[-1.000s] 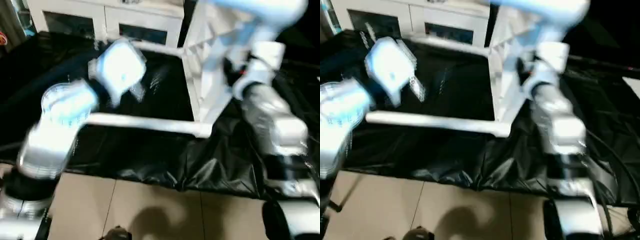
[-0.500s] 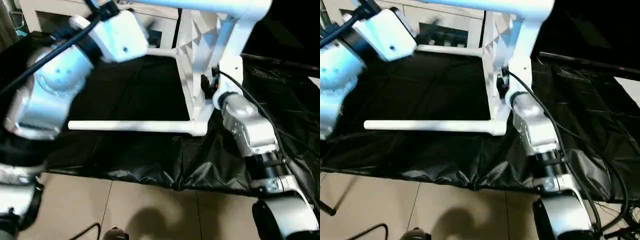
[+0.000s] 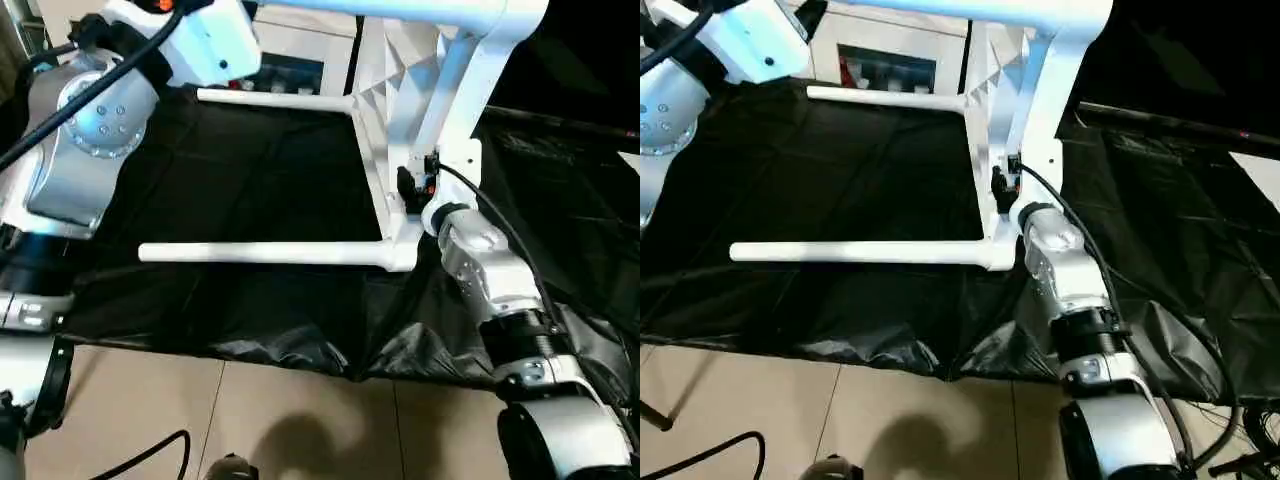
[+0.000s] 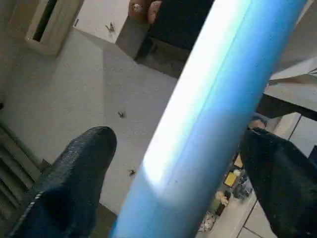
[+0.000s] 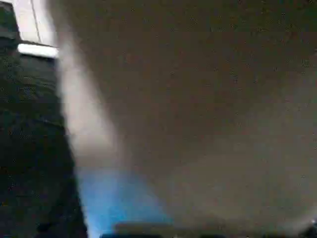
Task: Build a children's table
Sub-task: Flip table
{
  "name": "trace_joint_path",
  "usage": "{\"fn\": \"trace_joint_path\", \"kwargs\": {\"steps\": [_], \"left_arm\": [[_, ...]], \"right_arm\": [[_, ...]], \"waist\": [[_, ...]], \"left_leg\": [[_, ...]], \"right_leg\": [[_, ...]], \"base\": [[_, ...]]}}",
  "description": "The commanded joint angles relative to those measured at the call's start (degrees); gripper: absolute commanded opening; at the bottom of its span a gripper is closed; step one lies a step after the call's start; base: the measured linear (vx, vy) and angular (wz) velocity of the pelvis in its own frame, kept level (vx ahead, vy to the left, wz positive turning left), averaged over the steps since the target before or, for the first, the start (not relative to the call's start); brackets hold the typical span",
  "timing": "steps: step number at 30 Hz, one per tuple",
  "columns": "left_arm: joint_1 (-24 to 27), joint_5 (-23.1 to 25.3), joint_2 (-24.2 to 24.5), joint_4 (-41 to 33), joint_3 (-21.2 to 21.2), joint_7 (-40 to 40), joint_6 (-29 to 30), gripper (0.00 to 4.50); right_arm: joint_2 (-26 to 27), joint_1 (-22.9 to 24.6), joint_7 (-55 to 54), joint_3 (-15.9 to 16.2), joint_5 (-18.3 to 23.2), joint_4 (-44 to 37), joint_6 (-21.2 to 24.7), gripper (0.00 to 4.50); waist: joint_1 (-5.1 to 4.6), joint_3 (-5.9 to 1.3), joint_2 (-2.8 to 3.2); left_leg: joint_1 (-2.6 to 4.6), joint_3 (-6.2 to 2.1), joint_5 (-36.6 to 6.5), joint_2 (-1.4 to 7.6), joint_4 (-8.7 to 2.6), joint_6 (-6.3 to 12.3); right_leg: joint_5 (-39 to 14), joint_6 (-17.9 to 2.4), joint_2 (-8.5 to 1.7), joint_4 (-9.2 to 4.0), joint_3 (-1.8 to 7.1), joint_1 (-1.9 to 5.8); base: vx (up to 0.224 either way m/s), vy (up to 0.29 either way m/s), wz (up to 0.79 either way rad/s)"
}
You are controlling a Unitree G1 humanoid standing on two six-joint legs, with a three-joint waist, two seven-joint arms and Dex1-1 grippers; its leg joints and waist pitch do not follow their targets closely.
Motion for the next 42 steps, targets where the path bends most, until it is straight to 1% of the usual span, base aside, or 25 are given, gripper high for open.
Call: {"fn": "trace_joint_path", "kwargs": {"steps": [1,4,7,9,11,15,16,19,20,22,25,26,28,29,30,32,33,35,36,37,38,39,40,41,42], "left_arm": [[-1.2,-0.4,-0.7,0.2,0.1,0.3,-1.0,4.13],[-0.9,-1.9,-1.4,-0.3,0.2,-0.7,-1.4,3.8],[-0.2,-3.2,-2.6,-1.1,-0.2,-2.2,-1.8,3.62],[0.1,-3.9,-3.1,-1.3,-0.2,-2.6,-1.7,3.33],[0.1,-3.8,-3.3,-0.9,-0.1,-2.5,-1.9,3.29],[-0.4,-3.8,-3.6,0.3,0.5,-2.4,-0.4,2.94],[-0.5,-3.9,-3.6,0.6,0.7,-2.4,0.0,2.88],[-1.0,-3.7,-3.5,1.8,1.1,-2.5,1.2,2.85],[-1.6,-3.5,-3.3,2.9,1.5,-2.4,2.3,2.7],[-1.8,-3.5,-3.3,3.2,1.8,-2.4,2.9,2.65],[-2.2,-3.7,-3.2,3.9,2.6,-2.8,4.8,2.51],[-2.3,-4.8,-3.5,4.0,3.4,-2.7,5.5,2.48],[-2.4,-6.6,-4.4,3.6,4.9,-2.4,6.3,2.48],[-2.4,-9.7,-5.6,2.9,6.9,-2.7,7.7,2.43],[-2.7,-11.5,-6.4,2.9,8.2,-2.2,8.1,2.43],[-3.1,-13.0,-7.0,2.9,9.5,-1.5,8.1,2.41],[-3.5,-14.1,-7.5,3.1,10.6,-1.0,8.3,2.41],[-4.2,-17.3,-9.1,2.9,14.2,1.1,9.8,2.4],[-4.2,-17.9,-9.3,2.9,15.3,1.9,10.1,2.39],[-4.2,-17.9,-9.3,2.9,15.3,1.9,10.1,2.39],[-3.8,-19.9,-10.4,2.1,18.4,4.2,11.6,2.38],[-3.1,-21.1,-11.3,1.2,20.1,5.1,13.1,2.38],[-2.9,-21.4,-11.6,0.9,20.5,5.3,13.6,2.36],[-1.4,-22.6,-12.6,-0.5,22.2,5.7,16.1,2.35],[-0.6,-23.2,-13.1,-1.3,23.0,5.7,17.5,2.35]], "right_arm": [[-0.6,-1.5,0.3,-1.6,-0.3,1.6,-1.5,2.39],[-0.7,-2.1,0.5,-1.8,-0.3,2.9,-2.7,2.13],[-1.0,-2.6,1.1,-1.9,-0.3,4.5,-4.3,2.01],[-1.1,-2.9,1.4,-2.2,-0.3,4.9,-5.0,1.98],[-1.3,-3.4,1.9,-2.5,-0.4,5.8,-6.1,1.97],[-2.2,-4.0,2.4,-2.7,-0.9,6.0,-7.2,1.97],[-2.4,-4.1,2.4,-2.7,-1.0,6.1,-7.5,1.97],[-3.5,-4.6,2.4,-3.2,-1.0,6.0,-7.8,1.97],[-4.7,-5.0,2.6,-3.6,-1.2,6.0,-8.2,1.97],[-5.3,-5.2,2.9,-3.6,-1.3,6.0,-8.5,1.97],[-7.1,-5.6,3.7,-3.8,-1.8,6.2,-9.3,1.97],[-8.2,-5.8,4.1,-4.0,-2.2,5.9,-9.4,1.97],[-9.6,-6.3,4.3,-4.4,-2.3,5.6,-9.6,1.97],[-11.3,-7.5,4.5,-5.2,-2.2,5.5,-9.6,1.97],[-12.6,-8.5,4.8,-5.3,-2.5,5.6,-9.8,1.97],[-14.3,-9.8,5.4,-5.4,-3.0,5.8,-10.3,1.97],[-15.7,-11.1,6.0,-5.5,-3.2,6.0,-10.7,1.97],[-19.1,-14.9,7.9,-5.8,-3.8,7.2,-11.8,1.96],[-20.5,-16.5,8.9,-5.7,-4.1,7.9,-12.2,1.96],[-20.5,-16.5,8.9,-5.7,-4.1,7.9,-12.2,1.96],[-24.0,-21.0,11.2,-5.0,-5.1,10.4,-13.3,1.96],[-25.5,-23.2,12.2,-4.6,-5.4,11.6,-13.5,1.96],[-25.9,-23.8,12.5,-4.5,-5.5,12.0,-13.5,1.96],[-27.0,-25.9,14.7,-4.1,-5.4,12.9,-13.0,1.96],[-27.5,-26.9,16.2,-3.8,-5.3,13.3,-12.7,1.96]], "waist": [[-0.03,-3.95,1.73],[-0.02,-3.91,1.7],[0.02,-3.89,1.7],[-0.01,-3.95,1.66],[-0.01,-4.0,1.7],[0.04,-3.97,1.69],[0.01,-3.97,1.9],[0.1,-3.9,1.87],[0.19,-3.83,2.14],[0.23,-3.82,2.1],[0.4,-3.98,2.08],[0.48,-4.07,2.11],[0.88,-4.61,1.99],[0.94,-4.66,1.87],[1.23,-4.64,1.91],[1.57,-4.7,1.84],[1.59,-4.61,1.98],[1.72,-4.48,2.13],[1.67,-4.72,2.03],[1.67,-4.72,2.03],[1.45,-4.4,1.89],[1.47,-4.38,1.71],[1.28,-4.28,1.69],[1.06,-4.13,1.44],[1.04,-4.08,1.5]], "left_leg": [[2.24,-2.63,-13.5,4.57,-4.52,-6.95],[2.24,-2.64,-13.8,4.59,-4.56,-6.88],[2.21,-2.62,-14.5,4.56,-4.6,-6.89],[2.17,-2.62,-14.0,4.57,-4.56,-6.66],[2.15,-2.58,-13.6,4.58,-4.52,-6.5],[2.14,-2.48,-12.7,4.55,-4.44,-5.89],[2.16,-2.47,-12.7,4.55,-4.41,-5.84],[2.17,-2.39,-12.5,4.51,-4.34,-5.54],[2.01,-2.39,-11.9,4.46,-4.27,-5.09],[2.02,-2.33,-11.6,4.47,-4.21,-4.83],[1.68,-2.23,-8.0,4.43,-3.88,-3.46],[1.53,-2.14,-5.9,4.36,-3.71,-2.68],[1.37,-1.94,-1.6,4.14,-3.1,-0.71],[1.16,-1.91,-0.4,4.08,-2.95,-0.11],[1.1,-1.67,0.5,3.91,-2.71,1.04],[0.84,-1.55,0.5,3.77,-2.45,2.19],[0.65,-1.49,0.6,3.72,-2.35,2.74],[0.63,-1.47,-0.3,3.78,-2.26,2.81],[0.52,-1.51,0.3,3.8,-2.02,3.02],[0.52,-1.51,0.3,3.8,-2.02,3.02],[0.14,-1.45,-0.7,3.74,-1.89,3.05],[0.22,-1.42,-1.5,3.81,-1.81,2.98],[0.17,-1.41,-2.4,3.84,-1.82,2.94],[0.0,-1.51,-2.8,4.03,-1.81,3.0],[-0.09,-1.5,-2.9,4.01,-1.77,3.15]], "right_leg": [[-1.6,-8.5,-6.21,-3.51,3.27,1.4],[-2.3,-8.8,-6.22,-3.53,3.27,1.45],[-3.4,-8.9,-6.26,-3.66,3.24,1.41],[-2.6,-8.9,-6.23,-3.53,3.24,1.48],[-1.9,-9.1,-6.25,-3.49,3.24,1.51],[-1.1,-9.2,-6.17,-3.45,3.25,1.56],[-1.0,-9.3,-6.14,-3.48,3.26,1.57],[-1.7,-9.4,-6.15,-3.51,3.31,1.59],[-2.3,-9.8,-6.28,-3.54,3.37,1.66],[-2.3,-9.8,-6.22,-3.6,3.38,1.68],[1.0,-10.3,-6.28,-3.16,3.4,1.99],[3.5,-10.6,-6.13,-2.88,3.38,2.05],[9.2,-11.4,-5.83,-2.2,3.24,2.19],[10.7,-11.6,-5.74,-1.96,3.22,2.22],[12.0,-12.1,-5.52,-1.9,3.19,1.97],[11.5,-12.4,-5.54,-1.9,3.18,2.03],[10.9,-12.5,-5.52,-1.88,3.21,1.86],[9.0,-12.8,-5.38,-2.02,3.14,1.76],[9.4,-12.9,-5.17,-1.72,3.04,1.77],[9.4,-12.9,-5.17,-1.72,3.04,1.77],[8.0,-13.1,-5.17,-1.87,3.05,1.58],[6.9,-13.1,-5.21,-2.01,3.04,1.54],[5.0,-13.4,-5.23,-2.15,3.01,1.47],[3.9,-13.6,-5.37,-2.1,2.95,1.58],[3.5,-13.3,-5.39,-2.22,2.99,1.53]], "base": [[0.0,0.0,0.0],[0.0,0.0,0.0],[0.0,0.0,0.0],[0.0,0.0,0.0],[0.0,0.0,0.0],[0.0,0.0,0.0],[0.0,0.0,0.0],[0.0,0.0,0.0],[0.0,0.0,0.0],[0.0,0.0,0.0],[0.0,0.0,0.0],[0.0,0.0,0.0],[0.0,0.0,0.0],[0.0,0.0,0.0],[0.0,0.0,0.0],[0.0,0.0,0.0],[0.0,0.0,0.0],[0.0,0.0,0.0],[0.0,0.0,0.0],[0.0,0.0,0.0],[0.0,0.0,0.0],[0.0,0.0,0.0],[0.0,0.0,0.0],[0.0,0.0,0.0],[0.0,0.0,0.0]]}}
